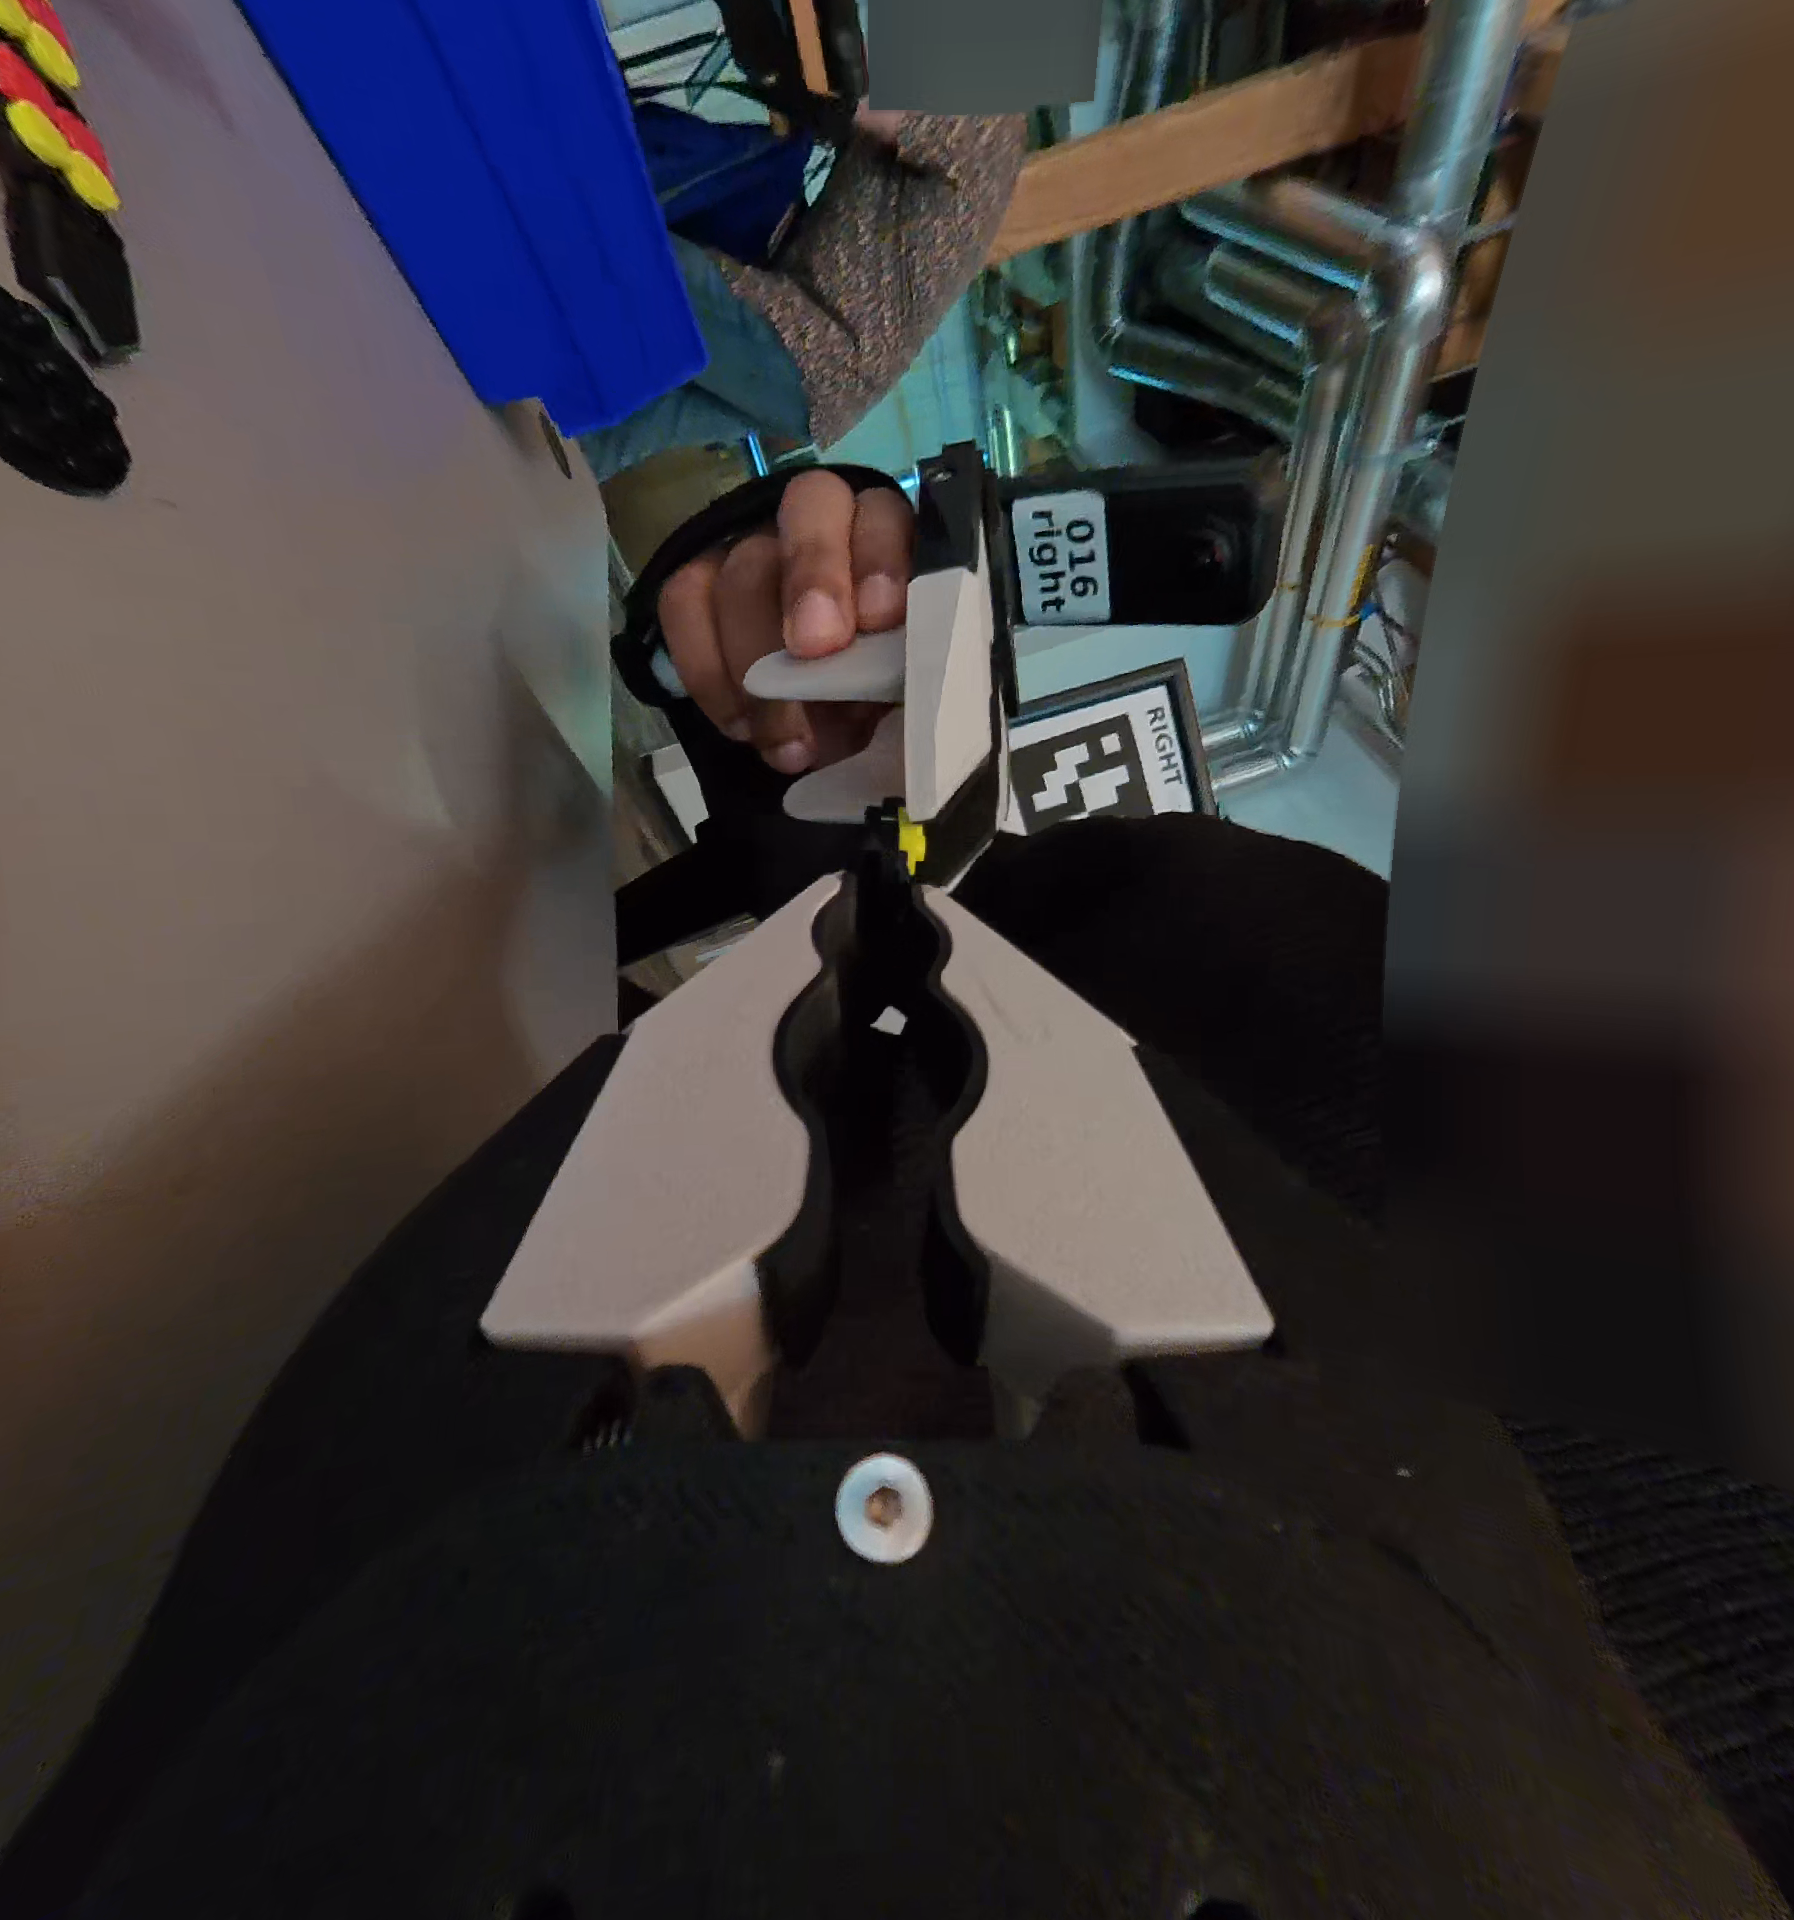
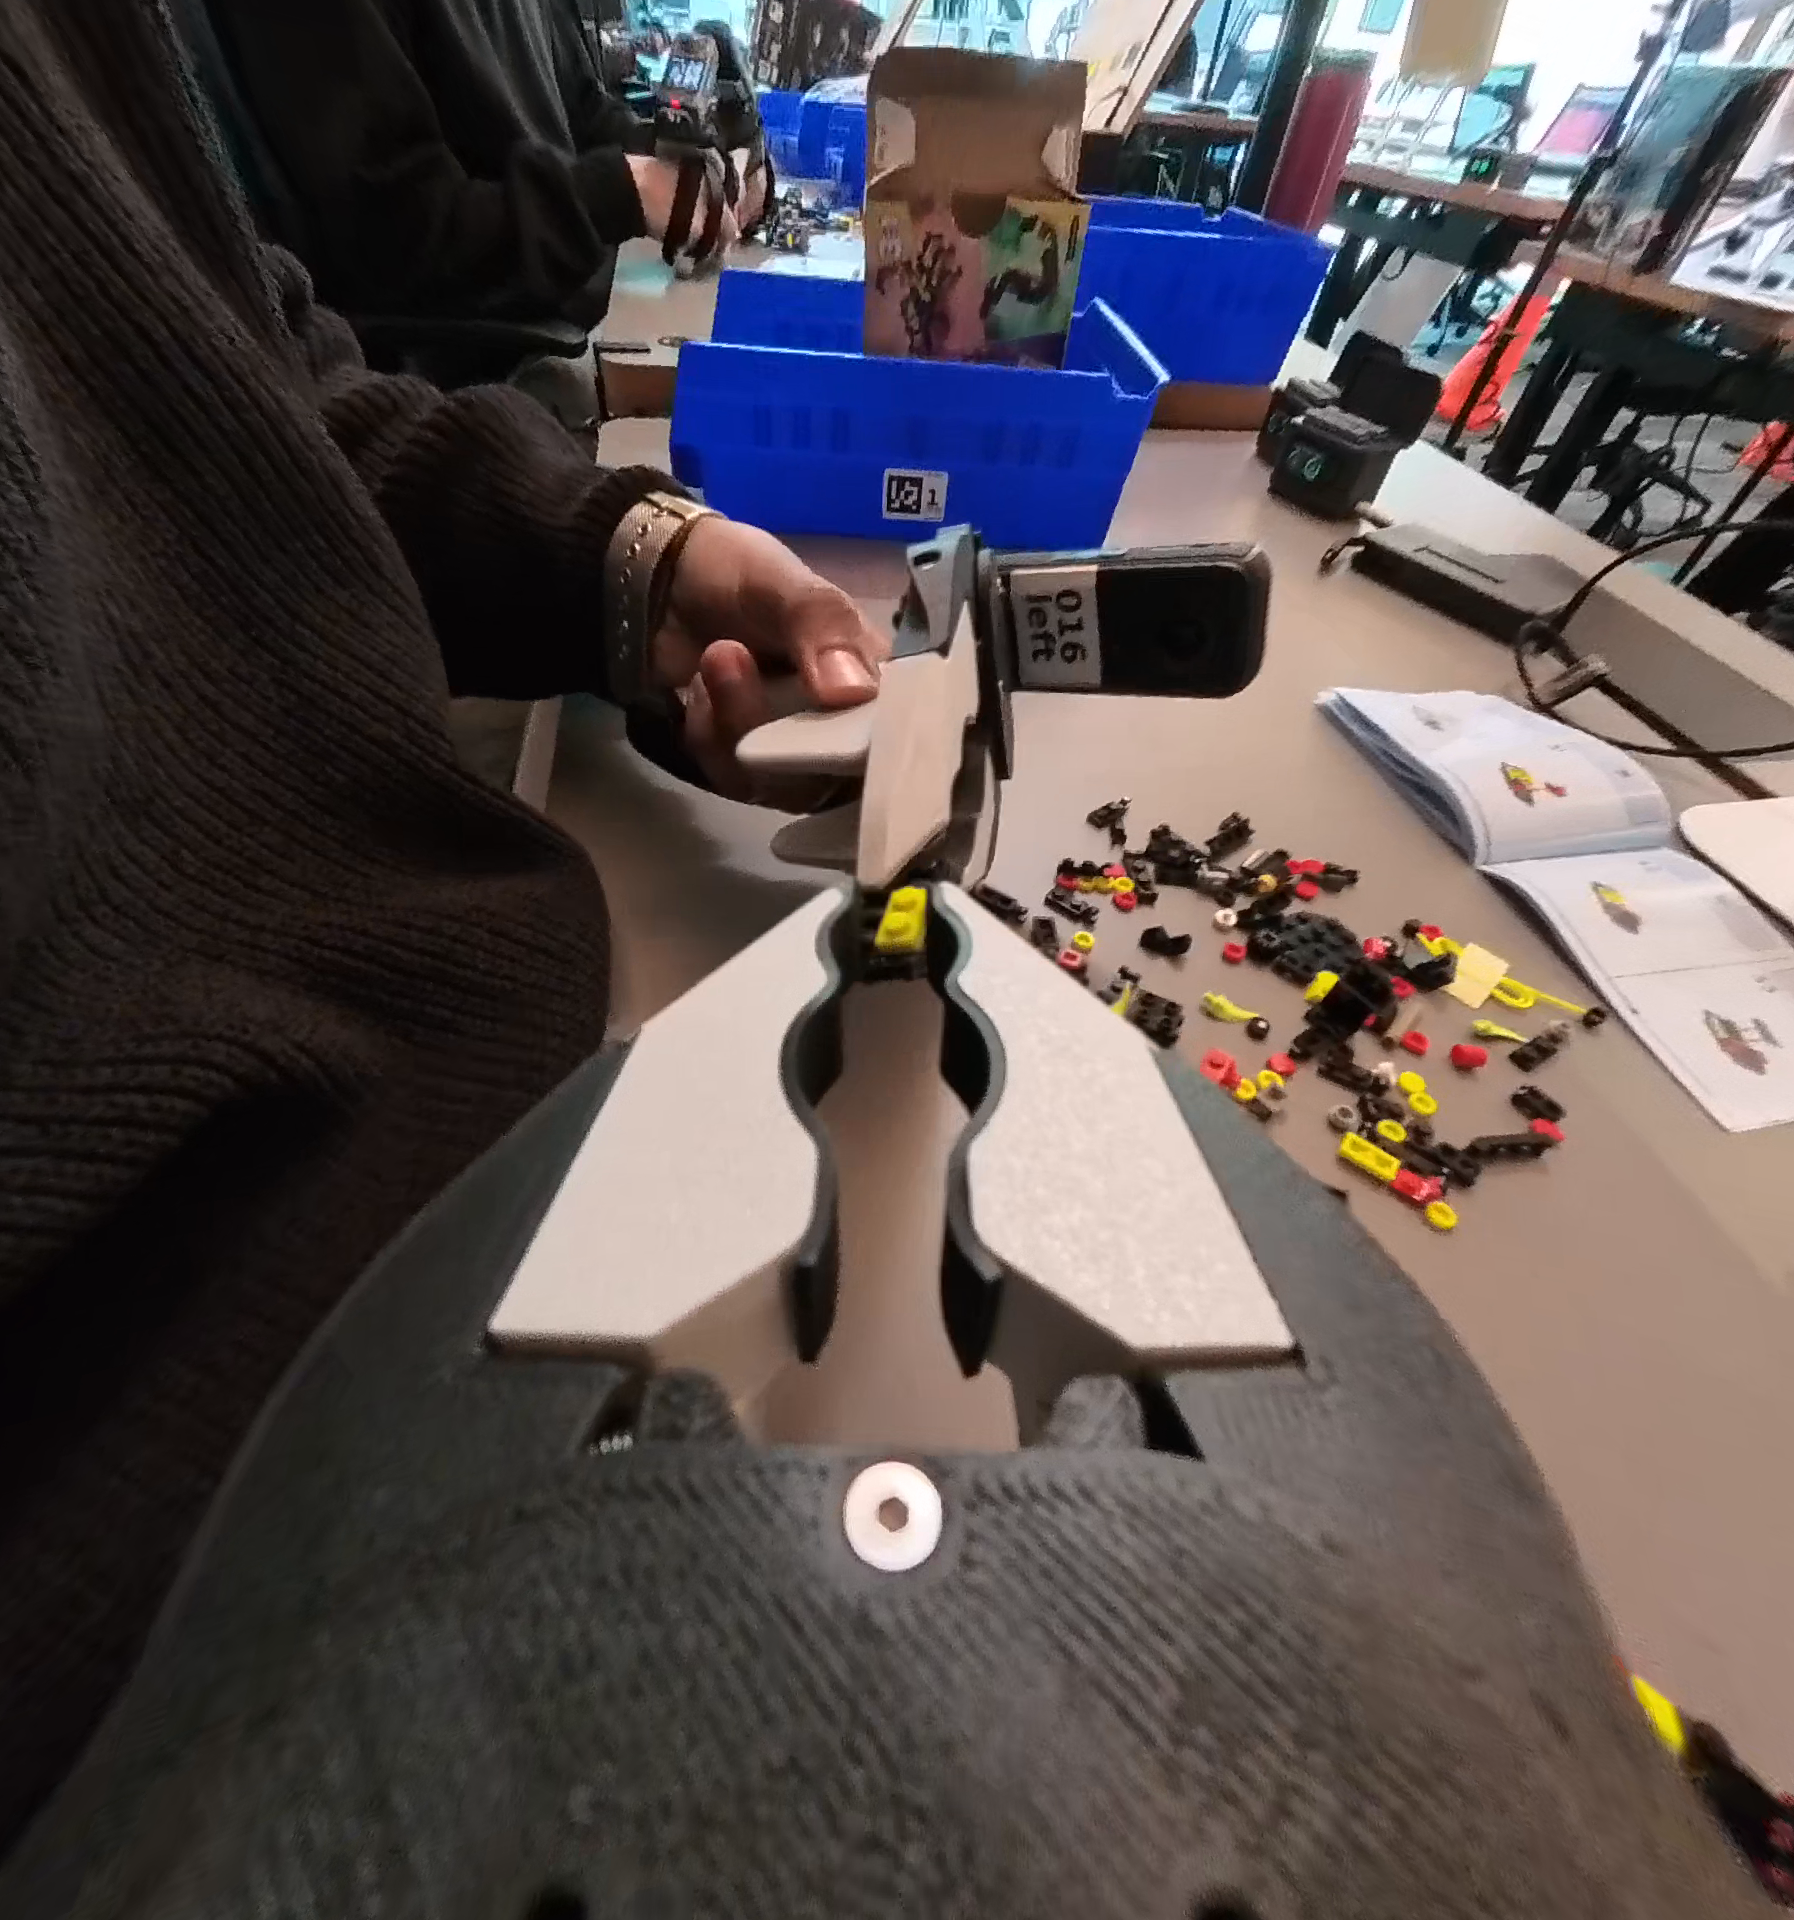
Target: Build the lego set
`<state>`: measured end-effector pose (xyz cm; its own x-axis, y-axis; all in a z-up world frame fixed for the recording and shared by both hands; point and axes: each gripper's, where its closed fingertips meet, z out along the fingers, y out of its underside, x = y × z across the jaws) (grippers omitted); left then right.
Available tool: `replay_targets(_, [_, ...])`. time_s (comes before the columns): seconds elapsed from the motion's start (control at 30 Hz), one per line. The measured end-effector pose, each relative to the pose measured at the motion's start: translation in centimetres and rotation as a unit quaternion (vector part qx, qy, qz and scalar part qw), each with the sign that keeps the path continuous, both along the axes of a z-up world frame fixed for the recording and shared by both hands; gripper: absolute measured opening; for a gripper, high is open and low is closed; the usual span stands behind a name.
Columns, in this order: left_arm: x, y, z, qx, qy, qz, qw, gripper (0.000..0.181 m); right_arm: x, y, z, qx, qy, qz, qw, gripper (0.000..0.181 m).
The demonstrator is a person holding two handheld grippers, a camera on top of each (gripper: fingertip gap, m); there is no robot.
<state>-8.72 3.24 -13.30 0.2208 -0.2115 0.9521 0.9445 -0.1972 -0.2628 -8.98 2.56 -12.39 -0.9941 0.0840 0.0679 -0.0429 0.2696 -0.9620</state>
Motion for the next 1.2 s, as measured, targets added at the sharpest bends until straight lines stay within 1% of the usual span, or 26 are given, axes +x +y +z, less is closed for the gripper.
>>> replay_targets(0.07, [-0.4,-0.1,-0.1,-0.001,-0.005,0.009,1.0,0.004,-0.3,0.1,0.0,-0.001,0.006,-0.008,1.0,0.015])
replay_targets(0.17, [-1.2,-0.4,-0.3,0.0,-0.02,0.028,0.999,0.004,-0.6,0.3,-0.1,-0.001,0.002,-0.014,1.0,0.017])
replay_targets(0.33, [-1.4,-0.4,-0.8,-0.008,-0.033,0.032,0.999,0.005,-1.3,0.6,-0.2,0.001,0.001,-0.033,0.999,0.013])
replay_targets(0.47, [-1.3,-0.4,-0.8,-0.008,-0.034,0.029,0.999,0.005,-1.3,0.6,-0.6,0.006,-0.011,-0.03,0.999,0.011])
replay_targets(0.6, [-1.1,-0.2,-0.8,-0.008,-0.033,0.023,0.999,0.005,-1.3,0.5,-1.0,0.02,-0.005,-0.032,0.999,0.007])
replay_targets(0.8, [-0.9,-0.2,-1.0,-0.013,-0.027,0.02,0.999,0.005,-1.1,0.4,-1.2,0.023,-0.013,-0.027,0.999,0.006])
replay_targets(0.9, [-1.3,-0.1,-1.4,-0.026,-0.016,0.035,0.999,0.005,-1.6,0.5,-1.6,0.035,-0.015,-0.042,0.998,0.006])
replay_targets(0.93, [-1.6,-0.2,-1.8,-0.041,-0.008,0.044,0.998,0.015,-2.1,0.7,-2.0,0.045,-0.019,-0.056,0.997,0.006])
replay_targets(0.97, [-2.0,-0.3,-2.3,-0.058,0.001,0.056,0.997,0.031,-2.7,1.0,-2.8,0.063,-0.028,-0.072,0.995,0.006])
replay_targets(1.0, [-2.6,-0.6,-2.8,-0.074,0.012,0.07,0.995,0.04,-3.0,1.2,-3.7,0.084,-0.045,-0.078,0.992,0.006])
replay_targets(1.03, [-3.3,-1.0,-3.2,-0.09,0.02,0.089,0.992,0.045,-3.0,1.4,-4.8,0.103,-0.066,-0.078,0.989,0.006])
replay_targets(1.1, [-4.7,-1.8,-3.6,-0.108,0.034,0.127,0.985,0.05,-2.9,1.6,-6.8,0.144,-0.11,-0.076,0.98,0.006])
replay_targets(1.2, [-5.9,-2.6,-3.4,-0.11,0.046,0.16,0.98,0.05,-2.4,1.8,-9.3,0.198,-0.157,-0.071,0.965,0.006])
